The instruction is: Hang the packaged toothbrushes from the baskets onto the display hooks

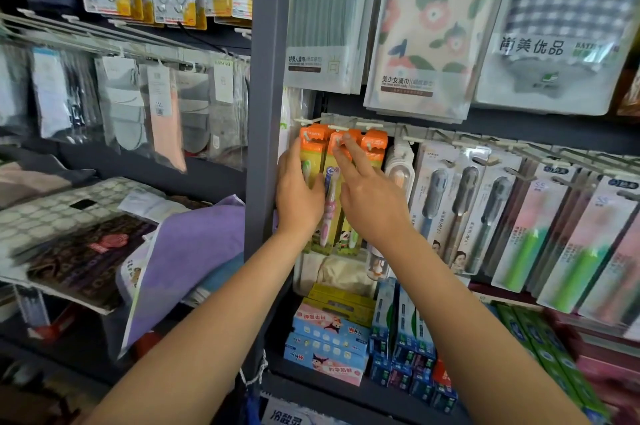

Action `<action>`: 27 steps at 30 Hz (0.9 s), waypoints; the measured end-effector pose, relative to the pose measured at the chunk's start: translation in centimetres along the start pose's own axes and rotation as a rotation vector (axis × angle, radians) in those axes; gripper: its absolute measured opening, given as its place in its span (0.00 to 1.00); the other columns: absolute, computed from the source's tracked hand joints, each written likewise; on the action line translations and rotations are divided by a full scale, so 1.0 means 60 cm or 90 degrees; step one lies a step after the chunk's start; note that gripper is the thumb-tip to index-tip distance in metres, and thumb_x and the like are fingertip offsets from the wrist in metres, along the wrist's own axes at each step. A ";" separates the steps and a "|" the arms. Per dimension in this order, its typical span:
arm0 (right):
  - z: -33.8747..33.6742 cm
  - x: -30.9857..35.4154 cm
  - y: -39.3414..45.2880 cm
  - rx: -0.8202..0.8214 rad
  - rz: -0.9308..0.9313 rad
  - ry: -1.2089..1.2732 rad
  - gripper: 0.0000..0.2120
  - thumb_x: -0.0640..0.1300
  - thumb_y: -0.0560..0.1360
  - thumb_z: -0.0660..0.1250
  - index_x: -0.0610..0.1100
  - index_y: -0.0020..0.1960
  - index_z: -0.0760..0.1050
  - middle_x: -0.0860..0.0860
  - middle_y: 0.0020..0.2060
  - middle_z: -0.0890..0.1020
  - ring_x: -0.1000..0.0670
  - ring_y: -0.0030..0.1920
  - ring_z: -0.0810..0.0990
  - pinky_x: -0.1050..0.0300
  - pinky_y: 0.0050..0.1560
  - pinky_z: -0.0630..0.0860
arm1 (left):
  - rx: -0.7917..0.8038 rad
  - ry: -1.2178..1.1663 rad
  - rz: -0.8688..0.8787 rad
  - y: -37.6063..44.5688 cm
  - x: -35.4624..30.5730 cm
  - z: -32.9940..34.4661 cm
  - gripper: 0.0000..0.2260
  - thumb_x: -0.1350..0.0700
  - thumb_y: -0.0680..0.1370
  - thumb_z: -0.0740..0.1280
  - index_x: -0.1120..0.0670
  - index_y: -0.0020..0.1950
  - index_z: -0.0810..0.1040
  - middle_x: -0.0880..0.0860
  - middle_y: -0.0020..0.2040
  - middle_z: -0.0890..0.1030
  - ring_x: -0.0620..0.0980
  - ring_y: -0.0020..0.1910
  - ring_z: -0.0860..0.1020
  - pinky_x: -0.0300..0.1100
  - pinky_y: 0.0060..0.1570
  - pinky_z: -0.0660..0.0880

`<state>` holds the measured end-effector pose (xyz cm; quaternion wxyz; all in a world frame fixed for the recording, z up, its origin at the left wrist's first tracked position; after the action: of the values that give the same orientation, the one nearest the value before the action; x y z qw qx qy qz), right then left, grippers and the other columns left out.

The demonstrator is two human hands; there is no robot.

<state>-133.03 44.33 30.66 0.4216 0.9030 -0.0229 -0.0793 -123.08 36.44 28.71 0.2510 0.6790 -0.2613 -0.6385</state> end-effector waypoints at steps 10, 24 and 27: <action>-0.001 0.002 0.007 0.054 0.021 -0.032 0.31 0.38 0.80 0.62 0.49 0.81 0.60 0.50 0.82 0.52 0.41 0.54 0.81 0.54 0.36 0.66 | 0.010 -0.015 -0.024 0.006 -0.003 -0.002 0.29 0.67 0.79 0.67 0.54 0.79 0.65 0.57 0.69 0.71 0.51 0.66 0.73 0.14 0.49 0.61; -0.025 0.007 -0.016 -0.057 0.028 0.185 0.24 0.56 0.83 0.55 0.43 0.71 0.75 0.46 0.76 0.68 0.44 0.71 0.71 0.53 0.63 0.70 | 0.084 0.042 0.041 -0.016 0.020 0.011 0.29 0.50 0.83 0.65 0.51 0.81 0.59 0.57 0.77 0.62 0.53 0.74 0.66 0.40 0.69 0.64; -0.051 0.004 -0.033 -0.206 0.017 0.107 0.19 0.51 0.82 0.59 0.39 0.61 0.80 0.40 0.65 0.78 0.41 0.63 0.75 0.46 0.61 0.71 | 0.090 0.073 0.045 -0.017 0.024 0.018 0.28 0.45 0.83 0.63 0.50 0.81 0.60 0.57 0.81 0.55 0.57 0.79 0.59 0.54 0.76 0.61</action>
<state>-132.33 47.88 31.04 0.5627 0.8265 0.0137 -0.0003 -124.03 36.23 26.91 0.2398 0.7208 -0.3147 -0.5691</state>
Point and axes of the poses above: each hand's wrist, its own y-axis towards the middle knuckle, its own z-axis out of the palm, x = y × z, the point moved 6 cm from there along y, towards the middle knuckle
